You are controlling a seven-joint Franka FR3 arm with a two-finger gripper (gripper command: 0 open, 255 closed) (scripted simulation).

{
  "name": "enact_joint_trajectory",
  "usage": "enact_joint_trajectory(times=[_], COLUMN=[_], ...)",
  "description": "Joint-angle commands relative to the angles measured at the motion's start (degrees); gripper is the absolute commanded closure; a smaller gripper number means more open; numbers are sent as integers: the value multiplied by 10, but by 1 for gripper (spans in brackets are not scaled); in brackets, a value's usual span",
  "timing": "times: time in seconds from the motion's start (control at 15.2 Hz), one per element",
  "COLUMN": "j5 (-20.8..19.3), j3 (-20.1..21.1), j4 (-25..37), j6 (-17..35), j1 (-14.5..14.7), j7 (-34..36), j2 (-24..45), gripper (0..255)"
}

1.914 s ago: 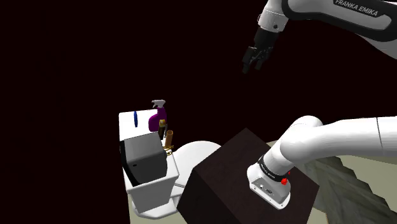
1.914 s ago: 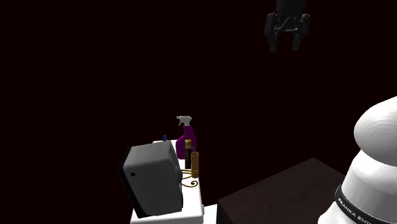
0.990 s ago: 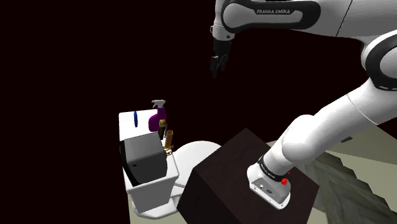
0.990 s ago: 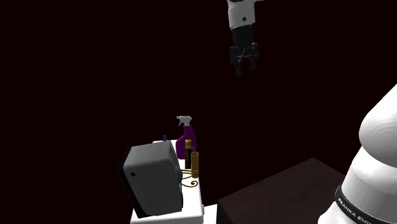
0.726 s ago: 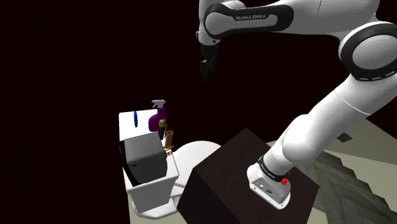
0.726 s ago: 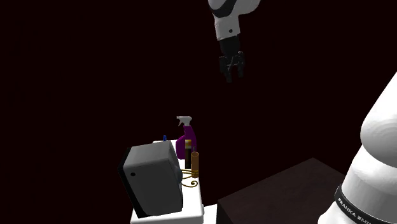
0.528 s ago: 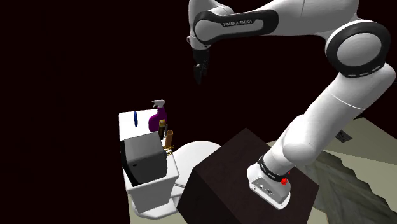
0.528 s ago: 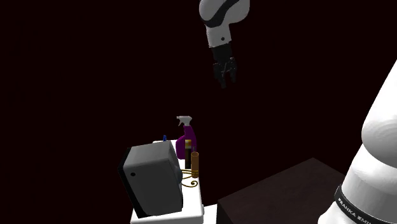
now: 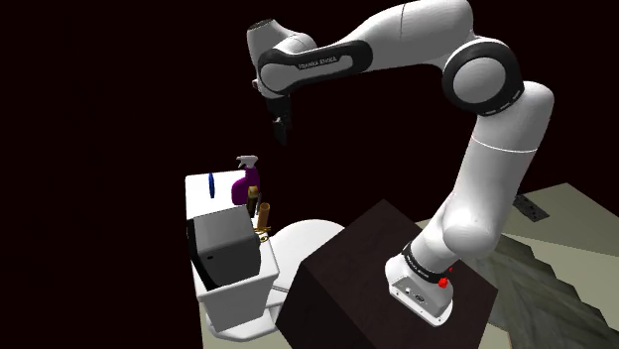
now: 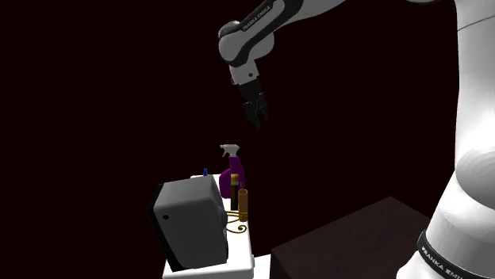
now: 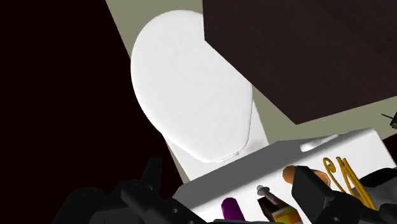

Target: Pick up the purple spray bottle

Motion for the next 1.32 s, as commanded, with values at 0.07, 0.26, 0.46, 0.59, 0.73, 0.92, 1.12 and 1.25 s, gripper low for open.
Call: enact_joint_trajectory(times=[0.07, 0.26, 0.46, 0.59, 0.73, 0.92, 1.12, 1.25], j5=[-22, -43, -64, -78, -91, -110, -117, -117], j3=[8, 15, 20, 22, 24, 26, 25, 24], j4=[54, 106, 161, 199, 238, 300, 321, 324], j6=[-5, -11, -18, -24, -31, -42, -38, -31], j1=[16, 33, 52, 66, 81, 104, 111, 112], j7=[-21, -42, -65, -82, -99, -126, -133, -130], j2=[67, 130, 194, 237, 279, 344, 374, 384], gripper=[0, 0, 0, 0, 0, 0, 0, 0])
